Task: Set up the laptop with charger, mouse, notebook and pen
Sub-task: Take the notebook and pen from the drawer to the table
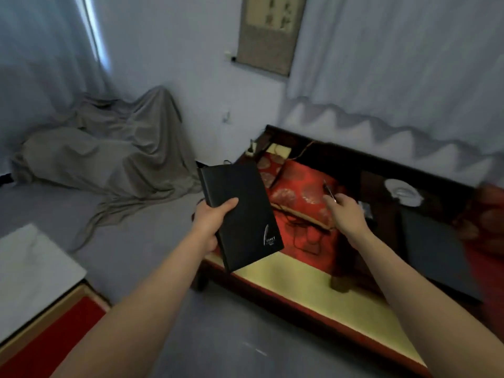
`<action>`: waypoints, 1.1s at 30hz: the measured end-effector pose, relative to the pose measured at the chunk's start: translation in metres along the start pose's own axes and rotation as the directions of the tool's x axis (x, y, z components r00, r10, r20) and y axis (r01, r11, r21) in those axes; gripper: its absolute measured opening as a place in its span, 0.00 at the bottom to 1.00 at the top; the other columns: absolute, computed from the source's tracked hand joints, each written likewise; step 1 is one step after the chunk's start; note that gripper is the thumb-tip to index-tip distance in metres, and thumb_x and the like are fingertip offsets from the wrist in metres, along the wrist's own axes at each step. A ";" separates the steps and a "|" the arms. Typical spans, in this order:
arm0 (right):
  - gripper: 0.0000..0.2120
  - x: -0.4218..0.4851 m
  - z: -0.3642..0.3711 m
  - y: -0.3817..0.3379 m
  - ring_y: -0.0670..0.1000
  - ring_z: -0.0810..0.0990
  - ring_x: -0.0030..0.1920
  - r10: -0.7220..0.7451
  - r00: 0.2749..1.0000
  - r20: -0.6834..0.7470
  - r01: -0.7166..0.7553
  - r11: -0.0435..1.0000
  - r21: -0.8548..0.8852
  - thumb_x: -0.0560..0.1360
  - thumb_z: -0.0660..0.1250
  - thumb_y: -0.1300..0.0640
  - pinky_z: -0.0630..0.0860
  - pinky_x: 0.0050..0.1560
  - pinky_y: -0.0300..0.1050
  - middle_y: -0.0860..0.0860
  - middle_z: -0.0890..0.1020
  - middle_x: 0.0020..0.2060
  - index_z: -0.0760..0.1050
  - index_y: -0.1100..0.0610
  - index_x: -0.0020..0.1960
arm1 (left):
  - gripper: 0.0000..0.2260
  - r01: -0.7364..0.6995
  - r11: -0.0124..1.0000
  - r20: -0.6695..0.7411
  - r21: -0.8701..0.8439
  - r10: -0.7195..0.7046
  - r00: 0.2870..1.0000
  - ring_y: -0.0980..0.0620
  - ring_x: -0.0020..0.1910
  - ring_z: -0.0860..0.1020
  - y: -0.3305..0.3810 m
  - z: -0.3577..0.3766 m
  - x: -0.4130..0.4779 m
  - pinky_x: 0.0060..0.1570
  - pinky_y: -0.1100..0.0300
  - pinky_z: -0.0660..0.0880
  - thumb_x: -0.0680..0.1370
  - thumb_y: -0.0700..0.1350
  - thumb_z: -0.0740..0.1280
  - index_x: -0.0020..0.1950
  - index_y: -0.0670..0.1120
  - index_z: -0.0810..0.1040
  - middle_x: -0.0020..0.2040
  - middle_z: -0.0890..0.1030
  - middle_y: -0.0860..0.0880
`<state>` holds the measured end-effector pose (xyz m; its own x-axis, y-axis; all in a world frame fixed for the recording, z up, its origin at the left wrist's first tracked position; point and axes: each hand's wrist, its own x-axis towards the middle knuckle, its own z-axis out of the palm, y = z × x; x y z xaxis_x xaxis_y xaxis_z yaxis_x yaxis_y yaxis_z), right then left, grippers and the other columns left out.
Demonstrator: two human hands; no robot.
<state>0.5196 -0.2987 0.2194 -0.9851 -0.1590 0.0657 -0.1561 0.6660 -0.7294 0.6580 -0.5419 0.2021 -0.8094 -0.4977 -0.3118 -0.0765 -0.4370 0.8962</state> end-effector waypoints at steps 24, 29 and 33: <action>0.15 0.181 -0.429 0.433 0.54 0.74 0.39 0.326 0.875 -0.358 -0.321 0.944 0.075 0.79 0.59 0.47 0.66 0.40 0.46 0.50 0.74 0.33 0.65 0.48 0.34 | 0.20 0.109 0.978 0.426 0.178 -0.176 0.887 0.43 0.50 0.82 -0.218 0.654 0.084 0.43 0.51 0.79 0.70 0.40 0.75 0.61 0.43 0.76 0.54 0.83 0.43; 0.15 0.228 -0.466 0.471 0.49 0.72 0.33 0.338 0.887 -0.314 -0.330 0.940 0.080 0.78 0.61 0.48 0.64 0.33 0.46 0.47 0.72 0.30 0.67 0.48 0.33 | 0.21 0.188 0.972 0.383 0.144 -0.230 0.895 0.42 0.51 0.81 -0.245 0.728 0.107 0.46 0.49 0.79 0.69 0.40 0.75 0.61 0.43 0.76 0.55 0.82 0.43; 0.17 0.277 -0.480 0.504 0.47 0.68 0.25 0.427 0.872 -0.238 -0.385 0.900 0.203 0.76 0.66 0.48 0.62 0.26 0.42 0.48 0.71 0.25 0.70 0.56 0.32 | 0.20 0.237 0.971 0.274 -0.028 -0.220 0.936 0.44 0.49 0.82 -0.271 0.773 0.121 0.40 0.53 0.79 0.70 0.40 0.74 0.61 0.43 0.77 0.54 0.83 0.44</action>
<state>0.1331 0.3434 0.1968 -0.9433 0.3191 -0.0916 0.2533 0.5130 -0.8202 0.1305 0.0956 0.1654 -0.9002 -0.1646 -0.4031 -0.2496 -0.5636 0.7874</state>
